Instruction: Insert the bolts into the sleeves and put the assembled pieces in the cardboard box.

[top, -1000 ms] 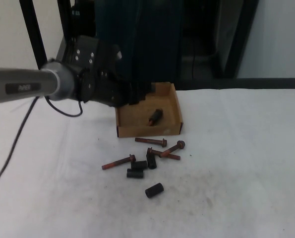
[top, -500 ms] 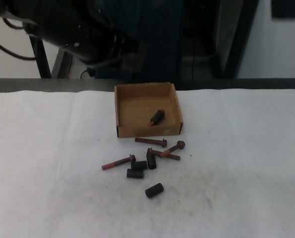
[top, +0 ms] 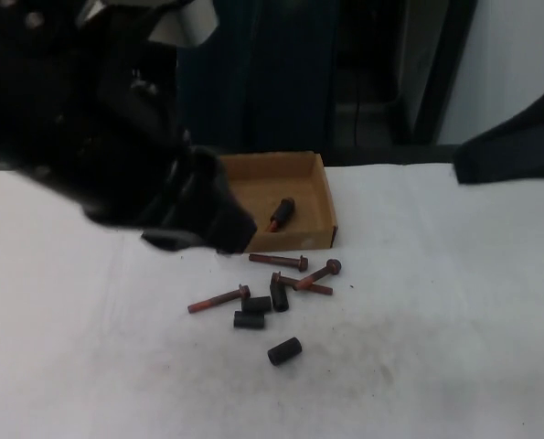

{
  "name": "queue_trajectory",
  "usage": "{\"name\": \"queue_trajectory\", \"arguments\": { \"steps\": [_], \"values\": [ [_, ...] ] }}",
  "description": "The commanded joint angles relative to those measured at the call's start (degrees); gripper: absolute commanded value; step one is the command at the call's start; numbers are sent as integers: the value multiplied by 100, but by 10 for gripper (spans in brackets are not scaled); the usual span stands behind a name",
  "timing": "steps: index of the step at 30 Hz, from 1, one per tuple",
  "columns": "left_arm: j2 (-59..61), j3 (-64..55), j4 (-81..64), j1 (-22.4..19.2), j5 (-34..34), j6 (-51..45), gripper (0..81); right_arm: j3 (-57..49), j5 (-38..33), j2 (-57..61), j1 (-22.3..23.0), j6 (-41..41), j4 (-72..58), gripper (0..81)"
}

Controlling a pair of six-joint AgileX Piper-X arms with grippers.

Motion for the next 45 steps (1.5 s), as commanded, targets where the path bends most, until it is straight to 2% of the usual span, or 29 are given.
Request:
{"name": "queue_trajectory", "arguments": {
  "steps": [1, 4, 7, 15, 18, 21, 25, 28, 30, 31, 33, 34, 38, 41, 45],
  "values": [
    [-322, 297, 43, -133, -226, -113, 308, 313, 63, -47, 183, 120, 47, 0],
    [-849, 958, 43, -303, -355, -137, 308, 766, 98, -84, 422, 453, -326, 0],
    [-1165, 1624, -226, -347, -352, -137, 308, 1288, 98, -151, 732, 1129, -1151, 0],
    [-1268, 2477, -812, -346, -628, -394, 308, 2924, 532, -162, 1346, 3766, -3962, 0],
    [-1335, 2512, -1284, -346, -563, -394, 308, 3464, 721, -118, 1446, 4511, -4706, 0],
    [-1532, 2512, -1957, -346, -222, -561, 308, 3886, 942, 10, 1447, 5220, -5348, 0],
    [-1936, 2512, -2753, -346, -100, -939, 308, 4175, 1278, 342, 1447, 5783, -6121, 6],
    [-2177, 2512, -2975, -346, -298, -956, 308, 4190, 1251, 732, 1447, 6110, -6471, 120],
    [-2308, 2512, -3000, -346, -438, -956, 308, 4190, 1251, 1026, 1447, 6615, -6585, 281],
    [-2351, 2512, -3000, -346, -482, -956, 308, 4190, 1232, 1161, 1447, 6942, -6646, 414],
    [-2429, 2512, -3000, -346, -485, -956, 308, 4190, 1253, 1367, 1447, 7321, -6799, 563],
    [-2466, 2512, -3000, -346, -485, -956, 308, 4164, 1252, 1471, 1447, 7326, -6902, 553],
    [-2707, 2512, -3042, -346, -485, -1035, 308, 4060, 1337, 1766, 1447, 7557, -6962, 410],
    [-2915, 2512, -3156, -346, -485, -1076, 308, 3959, 1559, 1956, 1447, 7791, -6948, 406],
    [-3158, 2512, -3407, -346, -500, -1164, 308, 3679, 1542, 2356, 1447, 8157, -6801, 461]
  ]
}}
